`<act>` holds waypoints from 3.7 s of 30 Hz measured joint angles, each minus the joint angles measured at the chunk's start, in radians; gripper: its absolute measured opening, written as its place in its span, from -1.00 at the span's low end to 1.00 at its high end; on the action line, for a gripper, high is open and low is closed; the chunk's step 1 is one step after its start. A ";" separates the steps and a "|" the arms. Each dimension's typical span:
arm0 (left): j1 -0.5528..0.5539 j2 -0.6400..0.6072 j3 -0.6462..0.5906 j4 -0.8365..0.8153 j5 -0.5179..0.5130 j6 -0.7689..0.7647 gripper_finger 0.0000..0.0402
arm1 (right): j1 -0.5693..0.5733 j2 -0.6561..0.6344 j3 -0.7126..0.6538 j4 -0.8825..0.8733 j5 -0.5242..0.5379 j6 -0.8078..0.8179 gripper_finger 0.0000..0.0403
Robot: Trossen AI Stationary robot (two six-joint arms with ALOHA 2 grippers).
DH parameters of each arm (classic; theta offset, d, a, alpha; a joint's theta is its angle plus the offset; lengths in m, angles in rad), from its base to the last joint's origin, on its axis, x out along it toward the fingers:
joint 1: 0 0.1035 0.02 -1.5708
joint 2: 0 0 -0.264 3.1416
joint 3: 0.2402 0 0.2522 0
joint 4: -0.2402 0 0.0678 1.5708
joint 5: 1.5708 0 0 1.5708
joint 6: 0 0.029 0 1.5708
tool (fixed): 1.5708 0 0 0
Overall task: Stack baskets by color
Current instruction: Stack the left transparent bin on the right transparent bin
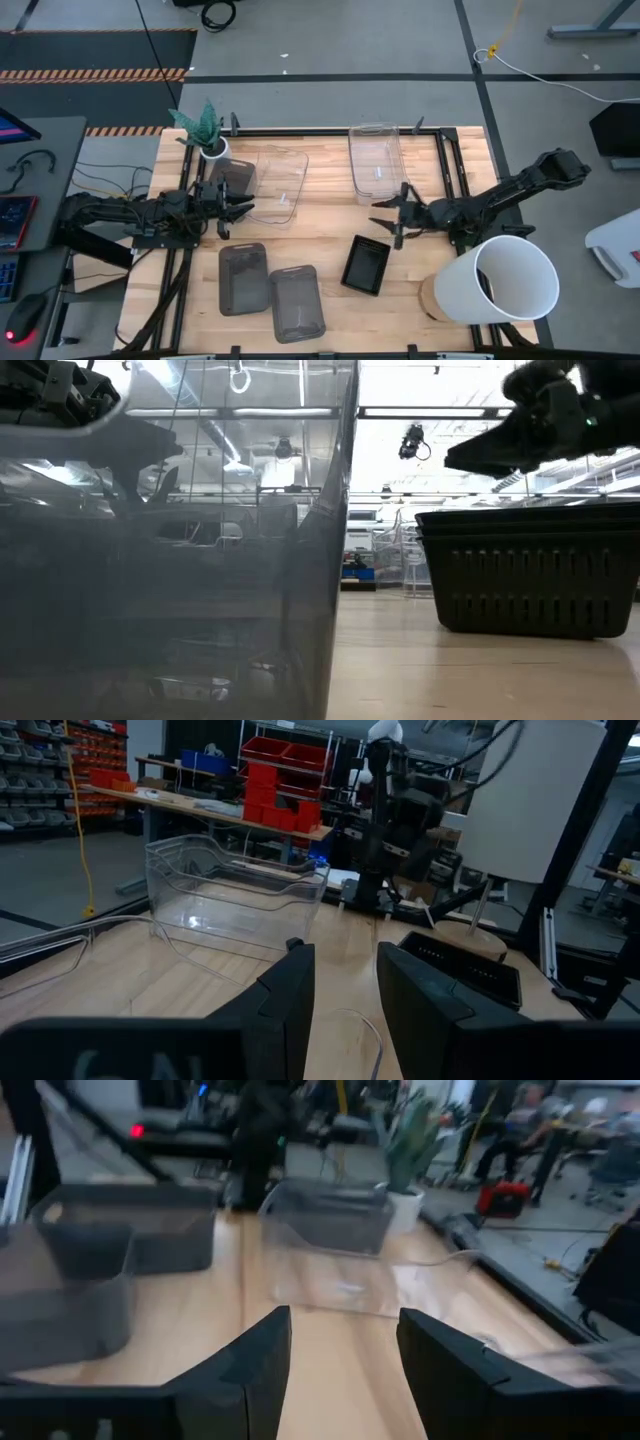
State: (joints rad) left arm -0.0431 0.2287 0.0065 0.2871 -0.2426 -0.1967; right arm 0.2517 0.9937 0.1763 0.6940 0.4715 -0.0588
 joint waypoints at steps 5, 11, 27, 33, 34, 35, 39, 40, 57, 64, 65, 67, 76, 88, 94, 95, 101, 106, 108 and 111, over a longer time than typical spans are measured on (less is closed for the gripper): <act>0.000 0.000 0.000 -0.001 0.000 0.000 -0.41 | -0.021 -0.171 -0.108 0.031 -0.029 0.029 -0.06; 0.000 0.000 0.000 0.000 0.000 -0.031 -0.41 | -0.026 -0.375 -0.169 -0.033 -0.064 0.021 -0.06; 0.000 0.000 0.000 0.000 0.000 -0.212 -0.41 | -0.024 -0.779 -0.170 -0.466 -0.080 0.109 -0.06; 0.000 0.006 0.005 -0.027 0.087 -0.232 -0.41 | -0.024 -0.848 -0.170 -0.493 -0.037 0.085 -0.06; -0.001 0.018 0.016 -0.073 0.117 -0.239 -0.41 | -0.024 -0.850 -0.170 -0.493 -0.018 0.085 -0.06; -0.001 0.033 0.031 -0.116 0.147 -0.245 -0.41 | -0.025 -0.851 -0.170 -0.494 -0.005 0.093 -0.06; -0.031 0.128 0.120 -0.218 0.190 -0.240 -0.41 | -0.025 -0.850 -0.170 -0.501 -0.001 0.224 -0.06; -0.045 0.158 0.139 -0.242 0.192 -0.231 -0.41 | -0.025 -0.850 -0.170 -0.497 -0.002 0.282 -0.06; -0.199 0.527 0.420 -0.446 0.167 -0.153 -0.41 | -0.025 -0.850 -0.170 -0.488 -0.005 0.423 -0.06; -0.202 0.626 0.512 -0.614 0.058 -0.171 -0.41 | -0.025 -0.850 -0.170 -0.486 -0.005 0.423 -0.06; -0.200 0.640 0.525 -0.637 0.036 -0.171 -0.41 | -0.025 -0.850 -0.170 -0.486 -0.005 0.423 -0.06; -0.191 0.669 0.560 -0.688 -0.007 -0.178 -0.41 | -0.025 -0.850 -0.170 -0.486 -0.005 0.423 -0.06; -0.142 0.828 0.734 -0.778 -0.086 -0.138 -0.41 | -0.025 -0.850 -0.170 -0.486 -0.005 0.423 -0.06; -0.060 1.093 0.962 -1.053 0.015 0.025 -0.29 | -0.025 -0.850 -0.170 -0.486 -0.005 0.423 -0.06; -0.068 1.129 1.031 -1.161 0.032 0.036 -0.02 | -0.025 -0.850 -0.170 -0.486 -0.004 0.423 -0.06; -0.067 1.130 1.031 -1.167 0.031 0.039 0.01 | -0.025 -0.850 -0.170 -0.487 -0.005 0.423 -0.06; -0.065 1.171 0.999 -1.175 0.030 0.085 0.01 | -0.025 -0.850 -0.170 -0.486 -0.005 0.423 -0.06; -0.056 1.240 0.999 -1.154 0.019 0.170 -0.06 | -0.025 -0.850 -0.170 -0.486 -0.005 0.423 -0.06; -0.045 1.272 0.999 -1.149 0.019 0.197 -0.09 | -0.025 -0.850 -0.170 -0.486 -0.004 0.423 -0.06; -0.026 1.324 0.999 -1.138 0.028 0.235 -0.14 | -0.025 -0.850 -0.170 -0.486 -0.004 0.423 -0.06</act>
State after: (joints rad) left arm -0.0693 1.5528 1.0058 -0.8507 -0.2144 0.0380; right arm 0.2272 0.1436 0.0063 0.2081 0.4671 0.3637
